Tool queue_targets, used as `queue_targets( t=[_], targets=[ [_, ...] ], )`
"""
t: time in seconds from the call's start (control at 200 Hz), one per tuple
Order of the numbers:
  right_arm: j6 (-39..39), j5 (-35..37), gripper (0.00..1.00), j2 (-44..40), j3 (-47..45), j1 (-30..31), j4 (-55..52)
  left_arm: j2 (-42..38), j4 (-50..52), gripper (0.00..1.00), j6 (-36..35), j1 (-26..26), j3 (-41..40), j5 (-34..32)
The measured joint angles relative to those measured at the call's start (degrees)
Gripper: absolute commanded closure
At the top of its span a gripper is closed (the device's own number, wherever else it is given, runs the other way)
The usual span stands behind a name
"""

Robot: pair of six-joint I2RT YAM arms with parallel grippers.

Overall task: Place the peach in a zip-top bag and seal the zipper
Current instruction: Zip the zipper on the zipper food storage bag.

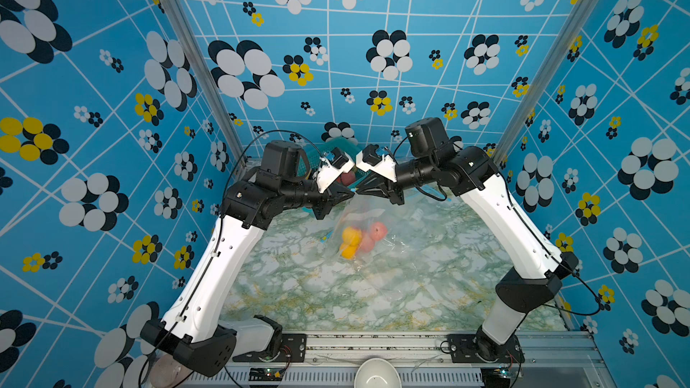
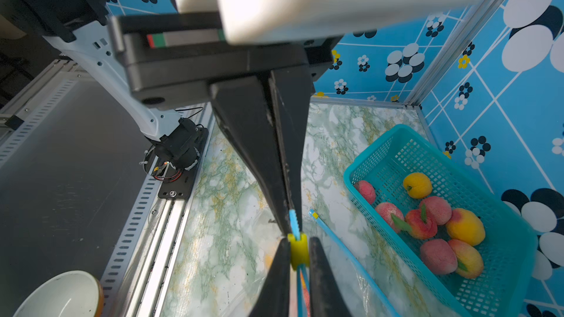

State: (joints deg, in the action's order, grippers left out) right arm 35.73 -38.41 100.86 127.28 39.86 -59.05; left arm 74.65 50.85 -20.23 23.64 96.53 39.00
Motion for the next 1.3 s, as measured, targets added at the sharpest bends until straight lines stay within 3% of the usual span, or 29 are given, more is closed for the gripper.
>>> queue_targets(
  t=[0.115, 0.23, 0.655, 0.985, 1.299],
  targets=[
    [0.1, -0.1, 0.78, 0.0, 0.1, 0.0, -0.5, 0.0, 0.0, 1.00, 0.0, 0.0, 0.0, 0.0],
    [0.3, -0.1, 0.77, 0.2, 0.1, 0.0, -0.6, 0.0, 0.0, 1.00, 0.0, 0.0, 0.0, 0.1],
    [-0.5, -0.9, 0.95, 1.0, 0.1, 0.2, -0.7, 0.0, 0.0, 1.00, 0.0, 0.0, 0.0, 0.0],
    [-2.4, 2.3, 0.96, 1.0, -0.5, 0.0, 0.0, -2.0, -4.6, 1.00, 4.0, -1.6, -3.8, -2.4],
    [-7.9, 5.9, 0.96, -2.5, -9.1, -4.8, 2.0, -4.0, -9.5, 1.00, 8.5, -5.3, -8.4, -7.2]
  ],
)
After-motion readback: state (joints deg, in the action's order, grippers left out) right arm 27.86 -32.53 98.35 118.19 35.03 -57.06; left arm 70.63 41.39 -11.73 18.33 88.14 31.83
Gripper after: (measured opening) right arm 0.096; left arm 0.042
